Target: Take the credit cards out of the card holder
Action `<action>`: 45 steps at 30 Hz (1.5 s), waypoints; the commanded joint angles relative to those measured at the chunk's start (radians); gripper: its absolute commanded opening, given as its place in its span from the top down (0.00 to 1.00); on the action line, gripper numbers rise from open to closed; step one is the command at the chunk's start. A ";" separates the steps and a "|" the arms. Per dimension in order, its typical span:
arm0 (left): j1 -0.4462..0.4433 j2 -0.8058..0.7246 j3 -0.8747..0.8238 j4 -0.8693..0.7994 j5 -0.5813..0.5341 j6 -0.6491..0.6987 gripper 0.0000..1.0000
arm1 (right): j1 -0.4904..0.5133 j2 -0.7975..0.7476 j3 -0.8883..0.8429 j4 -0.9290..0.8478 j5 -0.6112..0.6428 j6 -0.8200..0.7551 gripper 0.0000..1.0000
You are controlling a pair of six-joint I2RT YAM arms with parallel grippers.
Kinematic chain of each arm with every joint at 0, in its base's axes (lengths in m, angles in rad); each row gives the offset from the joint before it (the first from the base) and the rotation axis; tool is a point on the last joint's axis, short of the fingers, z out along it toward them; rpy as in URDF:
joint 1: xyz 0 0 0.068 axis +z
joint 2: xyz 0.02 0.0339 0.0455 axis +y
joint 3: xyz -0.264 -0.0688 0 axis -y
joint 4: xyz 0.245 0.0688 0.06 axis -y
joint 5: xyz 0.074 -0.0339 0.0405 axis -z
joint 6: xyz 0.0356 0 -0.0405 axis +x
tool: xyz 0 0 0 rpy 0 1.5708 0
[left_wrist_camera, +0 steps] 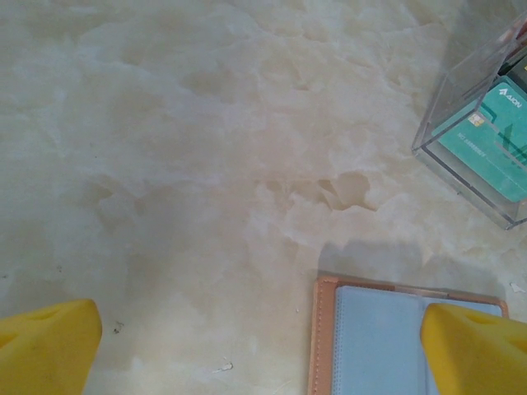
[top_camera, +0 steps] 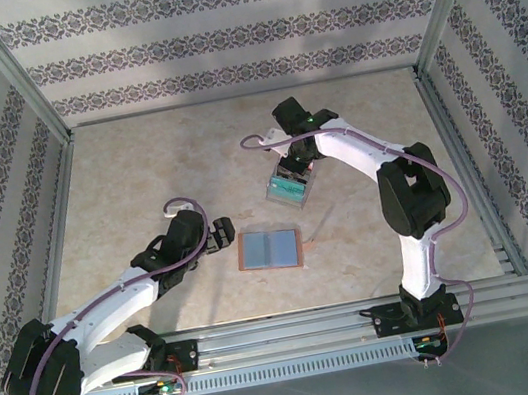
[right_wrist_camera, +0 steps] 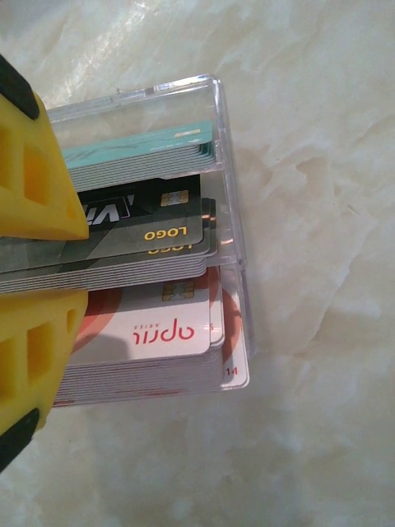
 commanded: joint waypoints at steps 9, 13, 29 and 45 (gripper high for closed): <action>0.043 -0.052 -0.032 -0.010 -0.033 -0.035 0.01 | 0.075 -0.237 -0.138 -0.020 0.112 0.478 0.69; 0.065 -0.071 -0.043 0.001 -0.056 -0.052 0.01 | 0.164 -0.314 -0.225 -0.023 0.154 0.683 0.63; 0.203 -0.137 -0.098 -0.028 -0.039 -0.082 0.01 | 0.558 -0.140 -0.243 -0.017 0.160 1.106 0.39; 0.248 -0.192 -0.155 -0.013 0.009 -0.105 0.01 | 0.573 0.015 -0.163 0.015 0.124 1.093 0.24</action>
